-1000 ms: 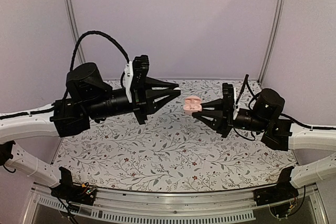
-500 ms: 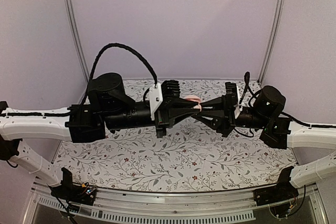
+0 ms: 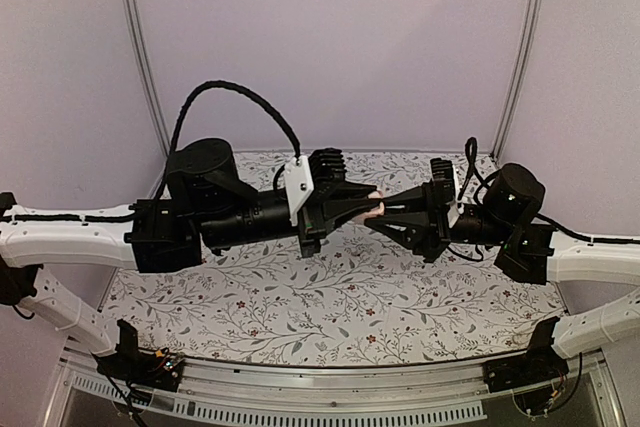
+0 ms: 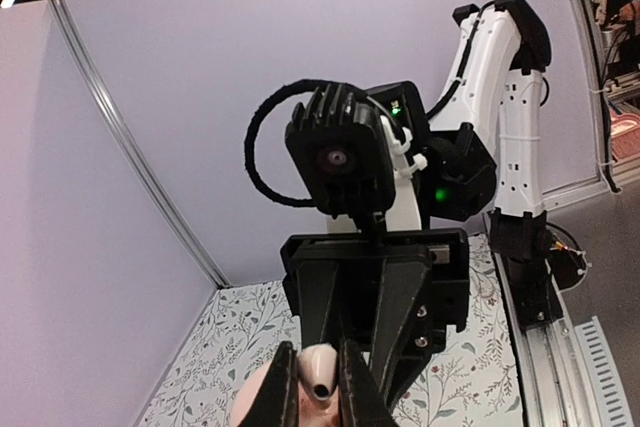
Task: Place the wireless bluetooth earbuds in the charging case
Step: Insert the right earbud into the right side groove of the charging case.
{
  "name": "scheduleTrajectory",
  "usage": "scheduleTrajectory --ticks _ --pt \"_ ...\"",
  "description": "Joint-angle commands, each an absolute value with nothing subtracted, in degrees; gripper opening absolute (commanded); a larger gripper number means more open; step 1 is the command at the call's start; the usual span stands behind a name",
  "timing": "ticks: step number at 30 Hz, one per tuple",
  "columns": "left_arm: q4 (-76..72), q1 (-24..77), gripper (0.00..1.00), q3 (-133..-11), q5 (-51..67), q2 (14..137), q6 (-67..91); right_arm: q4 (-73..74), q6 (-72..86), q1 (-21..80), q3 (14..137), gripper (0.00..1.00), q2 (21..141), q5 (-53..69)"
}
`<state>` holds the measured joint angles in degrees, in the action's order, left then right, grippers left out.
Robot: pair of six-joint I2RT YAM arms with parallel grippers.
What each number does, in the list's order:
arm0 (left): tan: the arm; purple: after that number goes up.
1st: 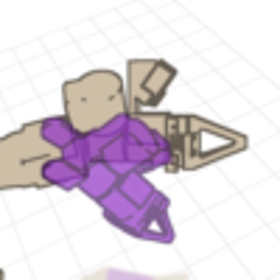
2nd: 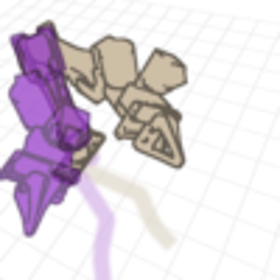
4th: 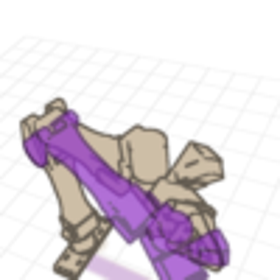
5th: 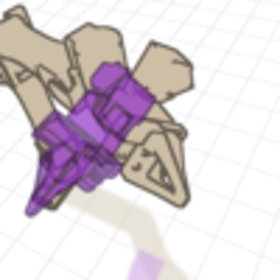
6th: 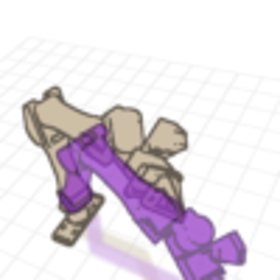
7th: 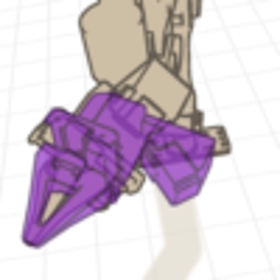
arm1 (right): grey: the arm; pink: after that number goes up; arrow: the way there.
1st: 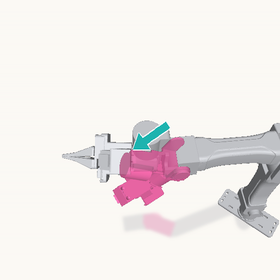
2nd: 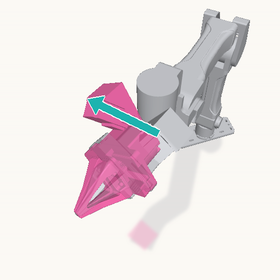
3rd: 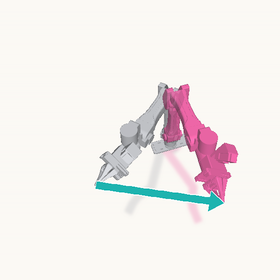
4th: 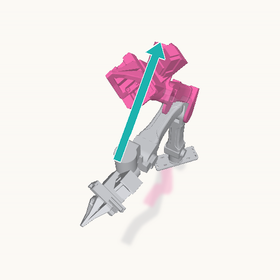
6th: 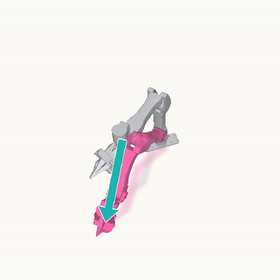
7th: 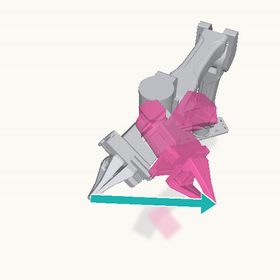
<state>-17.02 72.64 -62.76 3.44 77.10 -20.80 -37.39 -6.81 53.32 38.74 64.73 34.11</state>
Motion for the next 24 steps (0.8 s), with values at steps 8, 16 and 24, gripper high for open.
scheduleTrajectory --ticks 8,16,24 --pt "-17.7 73.6 0.07 -65.0 3.1 78.9 -21.7 -38.7 -5.9 53.7 39.7 0.0 64.4 34.4" --pt "-17.5 73.7 0.07 -65.5 3.4 80.1 -21.6 -39.0 -5.0 53.7 40.4 0.0 64.6 34.3" --pt "-16.6 73.8 0.08 -64.9 1.6 79.8 -20.1 -39.3 -5.0 53.7 39.0 0.0 62.2 32.8"
